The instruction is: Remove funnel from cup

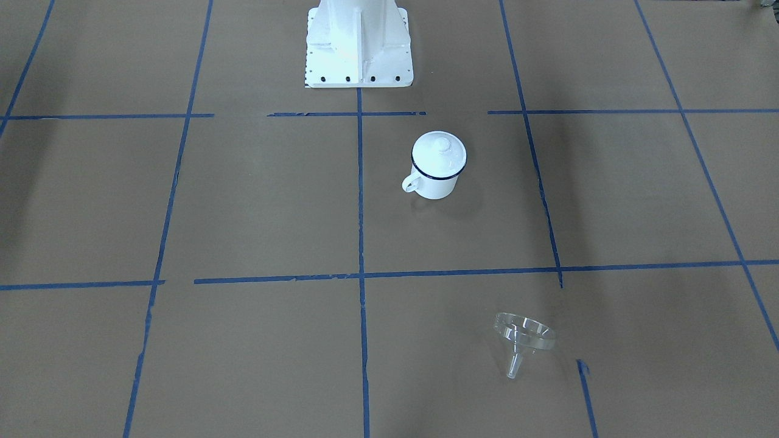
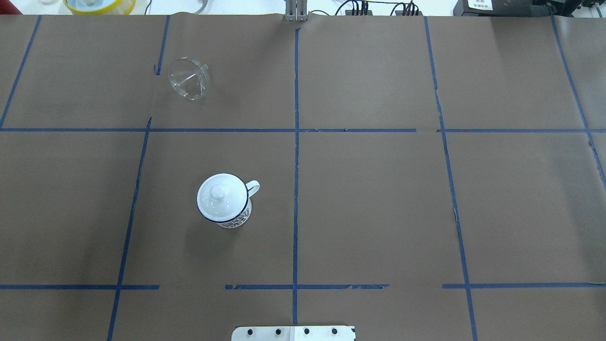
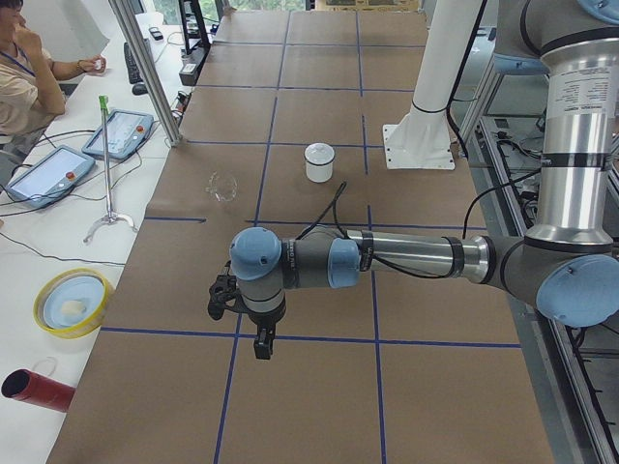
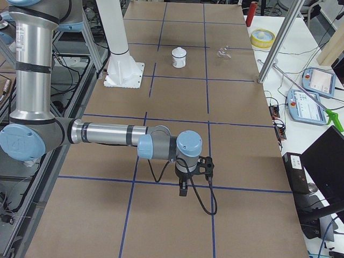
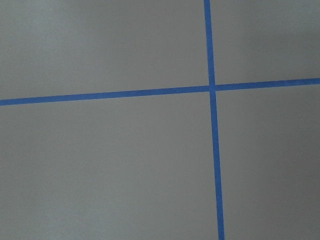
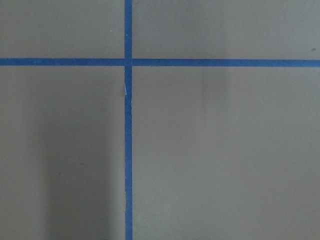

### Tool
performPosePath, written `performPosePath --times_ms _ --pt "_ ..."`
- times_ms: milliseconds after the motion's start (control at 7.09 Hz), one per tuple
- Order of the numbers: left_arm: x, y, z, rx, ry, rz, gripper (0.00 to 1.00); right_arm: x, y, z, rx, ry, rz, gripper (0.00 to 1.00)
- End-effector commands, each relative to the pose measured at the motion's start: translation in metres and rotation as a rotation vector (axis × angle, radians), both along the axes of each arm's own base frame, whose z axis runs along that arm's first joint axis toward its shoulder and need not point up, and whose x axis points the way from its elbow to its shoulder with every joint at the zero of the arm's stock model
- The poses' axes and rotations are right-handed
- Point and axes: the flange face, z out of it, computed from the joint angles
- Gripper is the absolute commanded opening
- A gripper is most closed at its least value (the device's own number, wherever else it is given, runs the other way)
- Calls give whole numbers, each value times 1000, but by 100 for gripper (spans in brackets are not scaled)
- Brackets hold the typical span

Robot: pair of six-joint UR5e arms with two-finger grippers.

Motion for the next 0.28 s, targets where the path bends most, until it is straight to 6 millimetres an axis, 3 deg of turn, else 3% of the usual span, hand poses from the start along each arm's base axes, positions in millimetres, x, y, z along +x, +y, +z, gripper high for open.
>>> performPosePath --times_ms 0,141 --pt "-1 3 2 -5 -4 -1 100 0 0 0 0 0 0 100" --pt "-1 3 3 -6 -6 -1 100 0 0 0 0 0 0 100"
